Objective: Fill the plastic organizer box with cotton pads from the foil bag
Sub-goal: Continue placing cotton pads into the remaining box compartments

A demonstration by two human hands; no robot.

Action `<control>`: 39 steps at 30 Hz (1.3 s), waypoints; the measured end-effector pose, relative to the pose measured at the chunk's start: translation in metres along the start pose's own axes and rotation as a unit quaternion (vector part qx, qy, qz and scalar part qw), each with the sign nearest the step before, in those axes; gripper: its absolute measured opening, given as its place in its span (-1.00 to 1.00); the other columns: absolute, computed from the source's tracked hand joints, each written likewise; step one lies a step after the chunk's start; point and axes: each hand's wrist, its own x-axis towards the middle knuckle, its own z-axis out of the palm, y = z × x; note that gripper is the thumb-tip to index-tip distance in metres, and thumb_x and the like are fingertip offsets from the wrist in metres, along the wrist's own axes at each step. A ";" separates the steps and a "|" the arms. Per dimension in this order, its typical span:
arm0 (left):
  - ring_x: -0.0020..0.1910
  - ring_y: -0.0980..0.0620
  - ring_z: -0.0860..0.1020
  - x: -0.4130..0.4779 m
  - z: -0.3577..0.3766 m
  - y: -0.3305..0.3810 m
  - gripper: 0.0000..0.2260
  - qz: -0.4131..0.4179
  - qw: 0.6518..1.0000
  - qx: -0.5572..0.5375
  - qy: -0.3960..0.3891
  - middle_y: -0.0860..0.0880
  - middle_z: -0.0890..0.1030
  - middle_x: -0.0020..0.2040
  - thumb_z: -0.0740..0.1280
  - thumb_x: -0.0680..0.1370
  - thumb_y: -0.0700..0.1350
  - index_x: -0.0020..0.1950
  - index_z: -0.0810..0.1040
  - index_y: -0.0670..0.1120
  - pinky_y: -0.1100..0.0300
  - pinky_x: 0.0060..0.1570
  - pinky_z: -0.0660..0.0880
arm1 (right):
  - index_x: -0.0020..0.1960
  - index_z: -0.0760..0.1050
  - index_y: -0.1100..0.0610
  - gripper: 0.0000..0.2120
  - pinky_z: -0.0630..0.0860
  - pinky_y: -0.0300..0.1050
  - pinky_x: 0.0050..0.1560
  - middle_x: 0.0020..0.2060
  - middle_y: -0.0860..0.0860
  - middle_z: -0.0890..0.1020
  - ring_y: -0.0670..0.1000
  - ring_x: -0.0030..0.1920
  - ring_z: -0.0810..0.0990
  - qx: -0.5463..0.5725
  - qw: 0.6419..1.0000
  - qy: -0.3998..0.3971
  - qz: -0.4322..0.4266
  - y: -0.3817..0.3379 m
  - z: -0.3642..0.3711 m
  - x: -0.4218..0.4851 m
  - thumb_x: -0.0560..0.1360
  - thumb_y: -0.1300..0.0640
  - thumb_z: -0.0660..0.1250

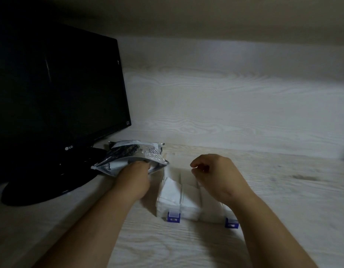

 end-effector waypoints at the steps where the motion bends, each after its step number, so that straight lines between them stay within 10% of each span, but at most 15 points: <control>1: 0.27 -0.10 0.51 0.000 -0.001 0.000 -0.66 -0.001 1.000 0.007 0.005 -0.10 0.55 0.28 0.23 0.52 -0.27 0.27 0.55 -0.10 0.09 0.25 0.44 | 0.11 0.63 -0.01 -0.80 0.47 -0.30 0.01 -0.02 -0.11 0.64 -0.11 -0.04 0.60 0.001 1.000 0.001 0.000 0.000 0.000 0.000 0.53 0.12 0.32; 12: 0.03 -0.11 0.61 0.003 -0.015 0.000 -0.83 -0.005 0.995 0.065 0.074 -0.09 0.67 -0.01 0.31 0.49 -0.13 -0.02 0.68 -0.05 0.14 -0.04 0.51 | 0.08 0.64 -0.02 -0.82 0.48 -0.30 -0.01 -0.06 -0.12 0.65 -0.12 -0.06 0.60 0.011 1.000 -0.001 0.001 0.000 0.001 -0.001 0.52 0.12 0.33; 24: -0.35 0.05 0.43 -0.010 -0.022 0.018 -0.79 0.008 0.955 -0.218 0.202 0.08 0.48 -0.34 0.34 0.35 -0.31 -0.32 0.43 -0.01 0.19 -0.39 0.27 | -0.07 0.64 -0.05 -0.88 0.41 -0.53 -0.24 -0.23 -0.24 0.62 -0.31 -0.22 0.56 0.092 0.995 0.024 0.035 0.011 -0.004 0.004 0.51 0.14 0.37; 30: -0.35 0.00 0.56 -0.006 -0.025 0.034 -0.72 -0.035 0.909 -0.392 0.136 0.04 0.56 -0.40 0.34 0.37 -0.36 -0.35 0.50 0.03 0.10 -0.30 0.54 | -0.16 0.58 0.09 -0.94 0.61 -0.03 -0.13 -0.26 0.02 0.69 0.00 -0.24 0.64 0.232 0.969 0.023 0.078 0.012 -0.009 0.005 0.48 0.19 0.41; 39: -0.35 -0.08 0.59 -0.014 -0.025 0.076 -0.80 -0.028 0.858 -0.511 -0.040 -0.17 0.55 -0.23 0.34 0.45 -0.45 -0.24 0.49 -0.18 0.09 -0.29 0.60 | -0.21 0.50 0.21 -0.86 0.65 -0.06 -0.13 -0.30 0.10 0.61 0.01 -0.25 0.61 0.333 0.939 0.002 0.090 0.011 -0.019 0.003 0.45 0.31 0.45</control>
